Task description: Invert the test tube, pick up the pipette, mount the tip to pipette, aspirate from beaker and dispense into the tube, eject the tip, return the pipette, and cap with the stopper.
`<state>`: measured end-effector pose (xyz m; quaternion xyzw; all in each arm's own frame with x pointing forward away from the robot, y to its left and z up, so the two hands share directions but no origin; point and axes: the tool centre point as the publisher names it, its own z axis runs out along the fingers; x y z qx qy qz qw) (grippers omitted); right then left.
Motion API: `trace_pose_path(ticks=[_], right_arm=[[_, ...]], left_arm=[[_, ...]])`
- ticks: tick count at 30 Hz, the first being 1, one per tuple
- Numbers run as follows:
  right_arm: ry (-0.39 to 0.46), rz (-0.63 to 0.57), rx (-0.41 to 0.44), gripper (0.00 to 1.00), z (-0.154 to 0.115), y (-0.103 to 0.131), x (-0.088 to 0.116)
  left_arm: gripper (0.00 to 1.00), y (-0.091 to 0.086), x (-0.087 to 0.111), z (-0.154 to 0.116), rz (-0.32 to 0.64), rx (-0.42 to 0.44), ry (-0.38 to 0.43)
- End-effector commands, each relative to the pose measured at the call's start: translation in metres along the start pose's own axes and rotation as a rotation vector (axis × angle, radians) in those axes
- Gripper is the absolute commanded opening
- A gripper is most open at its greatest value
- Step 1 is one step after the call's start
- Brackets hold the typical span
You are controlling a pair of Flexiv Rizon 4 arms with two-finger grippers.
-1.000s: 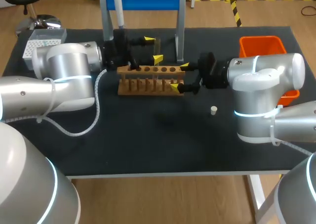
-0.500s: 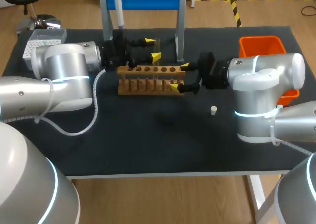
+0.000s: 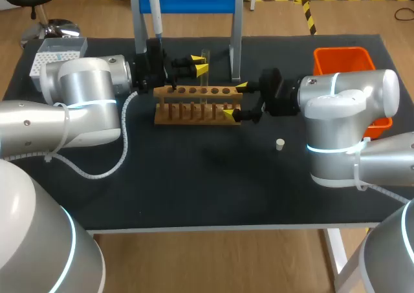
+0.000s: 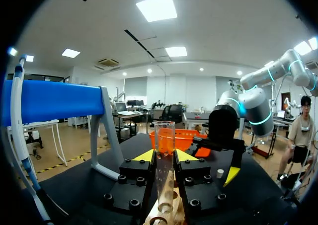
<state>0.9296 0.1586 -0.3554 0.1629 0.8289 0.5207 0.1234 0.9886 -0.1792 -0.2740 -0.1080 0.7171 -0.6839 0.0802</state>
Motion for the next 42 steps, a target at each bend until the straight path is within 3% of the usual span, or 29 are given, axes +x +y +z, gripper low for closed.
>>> trace_pose_path(ticks=[1,20,21,22,23,24,31,36,42], right_arm=[[0.002,0.000,0.001,1.00,-0.001,0.000,0.000],[0.002,0.000,0.001,1.00,-0.001,0.000,0.000],[0.002,0.000,0.001,1.00,-0.001,0.000,0.000],[0.002,0.000,0.001,1.00,-0.001,0.000,0.000],[0.002,0.000,0.001,1.00,-0.001,0.000,0.000],[0.002,0.000,0.001,1.00,-0.001,0.000,0.000],[0.002,0.000,0.001,1.00,-0.001,0.000,0.000],[0.002,0.000,0.001,1.00,-0.001,0.000,0.000],[0.002,0.000,0.001,1.00,-0.001,0.000,0.000]], left_arm=[[0.00,0.000,0.000,-0.001,0.000,0.004,-0.003],[0.00,0.001,0.001,-0.005,-0.008,0.018,-0.026],[0.04,0.001,0.002,-0.005,-0.007,0.016,-0.026],[0.20,0.001,0.002,-0.005,-0.007,0.015,-0.025],[0.45,0.001,0.002,-0.005,-0.007,0.015,-0.024],[1.00,0.001,0.002,-0.005,-0.007,0.007,-0.032],[1.00,-0.003,0.003,-0.006,-0.007,0.027,-0.028],[1.00,-0.021,0.008,-0.016,-0.027,0.039,0.004],[1.00,-0.039,0.014,-0.040,-0.004,-0.037,0.002]])
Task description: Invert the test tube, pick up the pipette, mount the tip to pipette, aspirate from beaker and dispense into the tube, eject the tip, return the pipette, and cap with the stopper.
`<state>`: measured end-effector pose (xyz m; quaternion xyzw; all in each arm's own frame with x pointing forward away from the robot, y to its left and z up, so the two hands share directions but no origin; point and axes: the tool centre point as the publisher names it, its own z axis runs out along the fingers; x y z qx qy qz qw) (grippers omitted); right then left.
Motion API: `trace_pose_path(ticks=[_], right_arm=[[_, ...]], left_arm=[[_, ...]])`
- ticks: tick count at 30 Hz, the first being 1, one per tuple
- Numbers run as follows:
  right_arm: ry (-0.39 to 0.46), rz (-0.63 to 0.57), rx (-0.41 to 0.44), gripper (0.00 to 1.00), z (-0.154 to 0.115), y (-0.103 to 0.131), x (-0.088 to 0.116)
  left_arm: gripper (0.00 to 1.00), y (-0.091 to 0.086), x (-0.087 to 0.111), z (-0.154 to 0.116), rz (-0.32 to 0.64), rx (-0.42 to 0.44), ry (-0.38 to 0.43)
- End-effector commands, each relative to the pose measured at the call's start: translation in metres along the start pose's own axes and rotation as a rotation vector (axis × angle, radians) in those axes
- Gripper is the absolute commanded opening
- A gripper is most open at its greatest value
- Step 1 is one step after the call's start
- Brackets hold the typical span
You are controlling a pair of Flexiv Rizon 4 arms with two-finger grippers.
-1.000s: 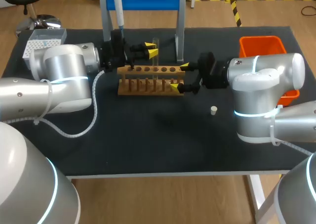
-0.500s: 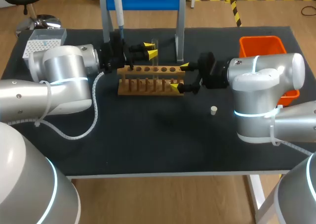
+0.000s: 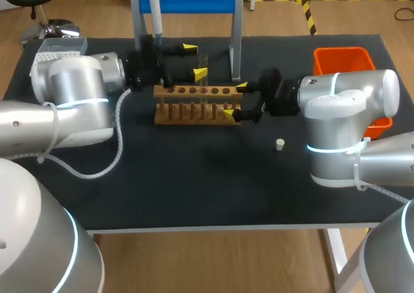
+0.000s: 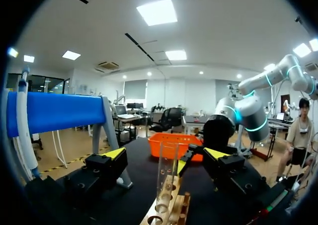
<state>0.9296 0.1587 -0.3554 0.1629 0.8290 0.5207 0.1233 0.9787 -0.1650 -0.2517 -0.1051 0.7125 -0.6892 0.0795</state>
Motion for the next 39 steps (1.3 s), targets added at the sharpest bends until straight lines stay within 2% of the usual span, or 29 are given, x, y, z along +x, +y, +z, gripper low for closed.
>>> trace_pose_path(ticks=[1,9,15,23,27,32,39], right_arm=[[0.002,0.000,0.001,1.00,-0.001,0.000,0.000],[0.002,0.000,0.001,1.00,-0.001,0.000,0.000],[0.002,0.000,0.001,1.00,-0.001,0.000,0.000],[0.002,0.000,0.001,1.00,-0.001,0.000,0.000],[0.002,0.000,0.001,1.00,-0.001,0.000,0.000],[0.002,0.000,0.001,1.00,-0.001,0.000,0.000],[0.002,0.000,0.001,1.00,-0.001,0.000,0.000]], left_arm=[[1.00,-0.020,0.008,-0.028,-0.001,-0.072,-0.013],[1.00,-0.031,0.012,-0.078,-0.015,-0.141,-0.104],[1.00,-0.032,0.024,-0.115,-0.051,-0.194,-0.175],[1.00,-0.033,0.055,-0.170,-0.091,-0.257,-0.298],[1.00,-0.027,0.075,-0.193,-0.124,-0.282,-0.366],[1.00,-0.021,0.098,-0.224,-0.170,-0.303,-0.455],[1.00,-0.019,0.121,-0.271,-0.209,-0.303,-0.581]])
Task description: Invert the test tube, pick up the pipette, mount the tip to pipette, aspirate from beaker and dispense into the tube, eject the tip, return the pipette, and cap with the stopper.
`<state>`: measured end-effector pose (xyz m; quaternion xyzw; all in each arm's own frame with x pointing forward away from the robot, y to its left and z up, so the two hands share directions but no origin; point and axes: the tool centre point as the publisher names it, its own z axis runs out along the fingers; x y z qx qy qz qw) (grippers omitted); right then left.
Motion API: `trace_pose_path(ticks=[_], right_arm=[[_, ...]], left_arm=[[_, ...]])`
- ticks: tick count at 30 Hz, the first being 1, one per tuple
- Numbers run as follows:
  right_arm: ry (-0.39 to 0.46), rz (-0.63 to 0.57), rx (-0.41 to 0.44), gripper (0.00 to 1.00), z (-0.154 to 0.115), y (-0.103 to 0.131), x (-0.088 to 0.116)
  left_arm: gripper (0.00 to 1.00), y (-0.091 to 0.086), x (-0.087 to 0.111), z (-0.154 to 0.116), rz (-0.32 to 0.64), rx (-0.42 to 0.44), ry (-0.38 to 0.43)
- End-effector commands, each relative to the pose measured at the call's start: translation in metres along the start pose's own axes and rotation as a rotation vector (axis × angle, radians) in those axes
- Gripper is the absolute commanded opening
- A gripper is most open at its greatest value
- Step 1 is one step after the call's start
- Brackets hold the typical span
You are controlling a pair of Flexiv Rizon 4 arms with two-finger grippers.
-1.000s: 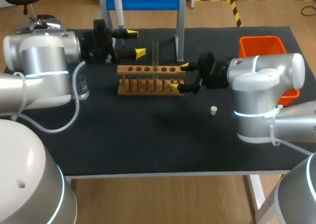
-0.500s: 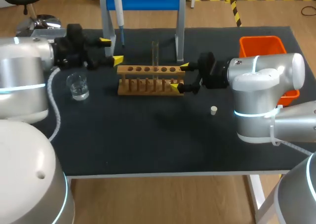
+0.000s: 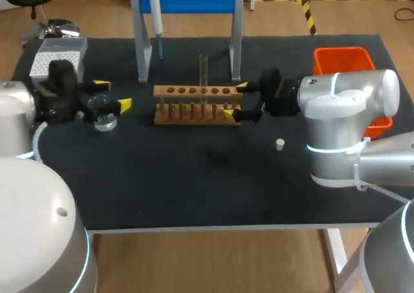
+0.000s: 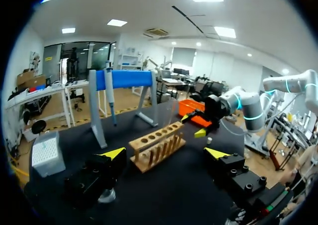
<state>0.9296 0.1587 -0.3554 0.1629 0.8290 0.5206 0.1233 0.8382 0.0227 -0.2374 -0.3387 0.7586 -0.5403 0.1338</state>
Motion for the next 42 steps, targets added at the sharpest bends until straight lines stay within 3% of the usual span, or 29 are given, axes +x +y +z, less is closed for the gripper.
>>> trace_pose_path(ticks=[1,11,22,42], right_arm=[[0.002,0.000,0.001,1.00,-0.001,0.000,0.000],[0.002,0.000,0.001,1.00,-0.001,0.000,0.000],[0.002,0.000,0.001,1.00,-0.001,0.000,0.000],[0.002,0.000,0.001,1.00,-0.001,0.000,0.000]], left_arm=[[1.00,0.009,0.008,-0.069,-0.017,0.024,-0.166],[1.00,0.020,-0.008,-0.128,-0.051,0.003,-0.311],[1.00,0.026,-0.032,-0.170,-0.068,-0.020,-0.393],[1.00,0.027,-0.033,-0.172,-0.073,-0.019,-0.399]])
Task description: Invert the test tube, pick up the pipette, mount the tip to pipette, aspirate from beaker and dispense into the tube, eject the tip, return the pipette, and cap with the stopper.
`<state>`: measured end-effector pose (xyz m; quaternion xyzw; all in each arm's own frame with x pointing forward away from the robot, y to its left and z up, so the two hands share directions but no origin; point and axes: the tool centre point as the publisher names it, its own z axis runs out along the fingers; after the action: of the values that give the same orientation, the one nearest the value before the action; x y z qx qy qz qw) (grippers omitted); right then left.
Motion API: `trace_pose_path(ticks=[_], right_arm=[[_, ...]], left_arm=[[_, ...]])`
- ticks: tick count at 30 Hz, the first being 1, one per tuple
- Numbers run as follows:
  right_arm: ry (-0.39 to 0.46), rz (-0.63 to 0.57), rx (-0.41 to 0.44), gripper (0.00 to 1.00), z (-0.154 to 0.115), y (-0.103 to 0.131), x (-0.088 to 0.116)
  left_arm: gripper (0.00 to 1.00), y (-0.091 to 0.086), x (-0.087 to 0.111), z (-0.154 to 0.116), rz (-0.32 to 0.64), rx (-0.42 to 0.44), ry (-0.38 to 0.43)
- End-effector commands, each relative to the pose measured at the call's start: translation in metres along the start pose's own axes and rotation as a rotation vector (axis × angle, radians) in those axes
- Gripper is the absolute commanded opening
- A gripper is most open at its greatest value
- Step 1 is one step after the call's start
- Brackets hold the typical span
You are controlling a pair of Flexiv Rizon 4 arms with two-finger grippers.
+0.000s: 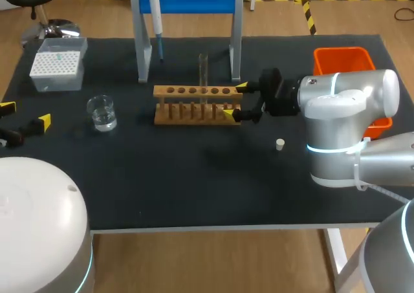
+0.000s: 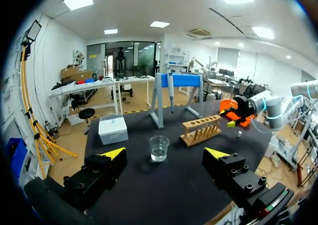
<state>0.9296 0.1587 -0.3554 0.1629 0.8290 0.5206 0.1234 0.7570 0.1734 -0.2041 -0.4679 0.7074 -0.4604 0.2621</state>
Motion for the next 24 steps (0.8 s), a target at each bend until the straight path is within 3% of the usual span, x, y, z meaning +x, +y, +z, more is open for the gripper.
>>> trace_pose_path(ticks=[1,16,24], right_arm=[[0.002,0.000,0.001,1.00,-0.001,0.000,0.000],[0.002,0.000,0.001,1.00,-0.001,0.000,0.000],[0.002,0.000,0.001,1.00,-0.001,0.000,0.000]], left_arm=[[1.00,-0.001,0.000,-0.004,-0.001,-0.006,0.005],[1.00,-0.001,0.000,-0.004,-0.001,-0.006,0.005],[1.00,-0.005,-0.035,0.035,0.068,-0.057,-0.081]])
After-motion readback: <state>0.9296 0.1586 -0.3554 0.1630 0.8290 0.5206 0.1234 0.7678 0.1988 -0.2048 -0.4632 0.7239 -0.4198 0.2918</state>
